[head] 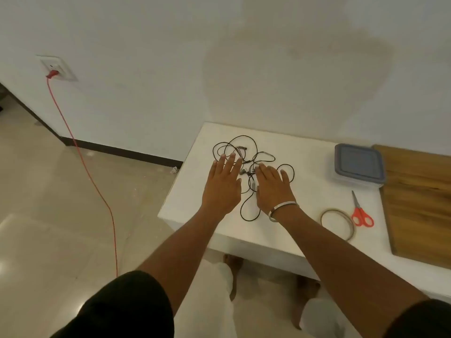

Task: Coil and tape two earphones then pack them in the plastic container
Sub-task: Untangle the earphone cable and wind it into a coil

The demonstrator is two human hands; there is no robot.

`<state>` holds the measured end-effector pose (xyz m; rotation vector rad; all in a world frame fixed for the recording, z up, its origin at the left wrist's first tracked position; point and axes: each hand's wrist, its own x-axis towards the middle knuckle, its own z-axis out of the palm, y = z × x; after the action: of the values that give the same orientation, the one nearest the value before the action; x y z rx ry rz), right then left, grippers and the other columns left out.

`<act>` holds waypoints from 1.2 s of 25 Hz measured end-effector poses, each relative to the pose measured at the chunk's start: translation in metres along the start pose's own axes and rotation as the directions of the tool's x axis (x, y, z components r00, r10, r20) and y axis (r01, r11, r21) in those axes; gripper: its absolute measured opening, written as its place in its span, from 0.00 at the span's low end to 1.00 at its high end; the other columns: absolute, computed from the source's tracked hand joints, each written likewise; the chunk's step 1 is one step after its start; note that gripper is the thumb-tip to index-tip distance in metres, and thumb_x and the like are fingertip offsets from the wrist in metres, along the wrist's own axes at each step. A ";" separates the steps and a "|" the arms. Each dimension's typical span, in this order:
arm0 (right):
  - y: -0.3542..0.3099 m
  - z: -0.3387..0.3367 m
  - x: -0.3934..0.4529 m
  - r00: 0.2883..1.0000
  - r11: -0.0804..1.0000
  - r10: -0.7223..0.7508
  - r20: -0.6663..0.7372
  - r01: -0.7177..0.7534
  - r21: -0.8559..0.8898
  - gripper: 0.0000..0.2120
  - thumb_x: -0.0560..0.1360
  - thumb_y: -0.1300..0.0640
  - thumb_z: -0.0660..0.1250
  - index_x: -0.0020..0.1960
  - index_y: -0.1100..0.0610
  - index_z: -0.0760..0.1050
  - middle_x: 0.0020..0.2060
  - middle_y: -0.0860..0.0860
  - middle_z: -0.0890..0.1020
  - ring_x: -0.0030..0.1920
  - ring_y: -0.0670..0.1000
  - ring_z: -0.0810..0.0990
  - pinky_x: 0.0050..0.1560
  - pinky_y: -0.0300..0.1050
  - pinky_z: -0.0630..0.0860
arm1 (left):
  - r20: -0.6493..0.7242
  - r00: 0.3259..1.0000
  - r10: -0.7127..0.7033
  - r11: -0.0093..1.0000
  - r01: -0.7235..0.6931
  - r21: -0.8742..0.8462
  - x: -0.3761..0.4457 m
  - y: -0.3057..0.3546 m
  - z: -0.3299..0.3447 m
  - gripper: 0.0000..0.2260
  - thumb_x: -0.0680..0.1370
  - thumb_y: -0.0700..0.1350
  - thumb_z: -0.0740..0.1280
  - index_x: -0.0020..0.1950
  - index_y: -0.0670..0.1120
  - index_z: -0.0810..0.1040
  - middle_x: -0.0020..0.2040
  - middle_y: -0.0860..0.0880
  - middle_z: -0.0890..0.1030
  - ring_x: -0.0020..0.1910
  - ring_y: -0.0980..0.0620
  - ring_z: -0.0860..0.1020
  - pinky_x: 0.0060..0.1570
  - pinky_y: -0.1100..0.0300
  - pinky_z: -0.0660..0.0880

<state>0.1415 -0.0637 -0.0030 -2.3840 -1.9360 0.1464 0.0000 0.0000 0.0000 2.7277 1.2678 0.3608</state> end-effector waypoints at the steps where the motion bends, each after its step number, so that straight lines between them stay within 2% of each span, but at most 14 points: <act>1: 0.000 0.004 0.002 1.000 1.000 0.016 0.007 -0.016 -0.003 0.25 0.79 0.57 0.54 0.75 0.56 0.55 0.74 0.51 0.60 0.74 0.53 0.57 0.75 0.56 0.51 | 0.024 1.000 -0.003 1.000 0.002 0.025 0.001 0.000 0.006 0.24 0.82 0.46 0.55 0.79 0.46 0.56 0.79 0.45 0.55 0.79 0.43 0.50 0.77 0.48 0.48; 6: 0.006 0.023 0.022 0.997 0.998 0.066 0.051 -0.067 0.005 0.19 0.79 0.57 0.55 0.69 0.56 0.65 0.66 0.52 0.70 0.67 0.54 0.68 0.70 0.54 0.59 | 0.068 0.997 0.031 0.999 -0.033 0.026 0.011 -0.005 0.034 0.24 0.83 0.47 0.55 0.78 0.46 0.56 0.79 0.45 0.53 0.79 0.44 0.48 0.77 0.48 0.47; 12: 0.006 0.034 0.046 0.997 0.997 0.069 0.021 -0.068 -0.029 0.17 0.77 0.58 0.58 0.66 0.54 0.68 0.62 0.53 0.73 0.62 0.55 0.71 0.61 0.53 0.64 | 0.051 0.998 0.026 0.999 -0.027 0.023 0.022 -0.014 0.050 0.22 0.82 0.46 0.56 0.77 0.45 0.61 0.79 0.45 0.55 0.79 0.44 0.49 0.77 0.48 0.48; 15: 0.004 0.040 0.059 0.998 0.998 0.055 0.011 -0.055 -0.043 0.16 0.78 0.59 0.57 0.65 0.53 0.70 0.59 0.53 0.74 0.60 0.56 0.72 0.59 0.53 0.65 | 0.028 0.999 0.019 0.999 -0.020 0.029 0.025 -0.022 0.056 0.20 0.82 0.45 0.56 0.74 0.44 0.65 0.78 0.45 0.58 0.78 0.44 0.52 0.77 0.49 0.49; 21: 0.001 0.055 0.075 0.995 0.994 0.099 -0.032 -0.097 0.042 0.12 0.79 0.60 0.55 0.59 0.55 0.72 0.56 0.54 0.76 0.58 0.55 0.73 0.58 0.52 0.66 | 0.005 1.000 0.025 0.999 -0.024 -0.030 0.024 -0.029 0.066 0.18 0.81 0.42 0.58 0.71 0.41 0.69 0.76 0.44 0.63 0.77 0.43 0.56 0.76 0.50 0.50; 25: 0.005 0.056 0.080 0.993 0.982 0.115 -0.001 -0.114 0.154 0.10 0.78 0.56 0.60 0.57 0.56 0.73 0.58 0.54 0.72 0.60 0.55 0.69 0.58 0.51 0.68 | -0.032 0.999 0.035 0.995 -0.038 -0.088 0.028 -0.029 0.067 0.17 0.79 0.38 0.62 0.67 0.40 0.73 0.70 0.41 0.71 0.74 0.41 0.64 0.75 0.48 0.58; 28: 0.008 0.048 0.076 0.999 0.977 0.034 0.005 -0.034 0.209 0.09 0.77 0.54 0.61 0.55 0.55 0.74 0.56 0.52 0.73 0.60 0.54 0.69 0.59 0.50 0.66 | -0.062 0.996 0.058 0.989 -0.066 -0.134 0.033 -0.025 0.062 0.17 0.76 0.35 0.64 0.64 0.39 0.75 0.66 0.41 0.75 0.69 0.42 0.70 0.72 0.48 0.64; 30: 0.011 0.036 0.070 0.999 0.967 -0.028 -0.016 0.031 0.252 0.08 0.77 0.54 0.60 0.54 0.54 0.73 0.52 0.49 0.77 0.58 0.52 0.72 0.60 0.50 0.62 | -0.094 0.993 0.068 0.976 -0.086 -0.201 0.037 -0.019 0.053 0.17 0.74 0.33 0.65 0.63 0.40 0.75 0.61 0.43 0.77 0.63 0.43 0.74 0.67 0.49 0.70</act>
<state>0.1618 0.0025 -0.0422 -2.1868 -1.8219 0.3528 0.0225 0.0407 -0.0491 2.6158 1.0781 0.5896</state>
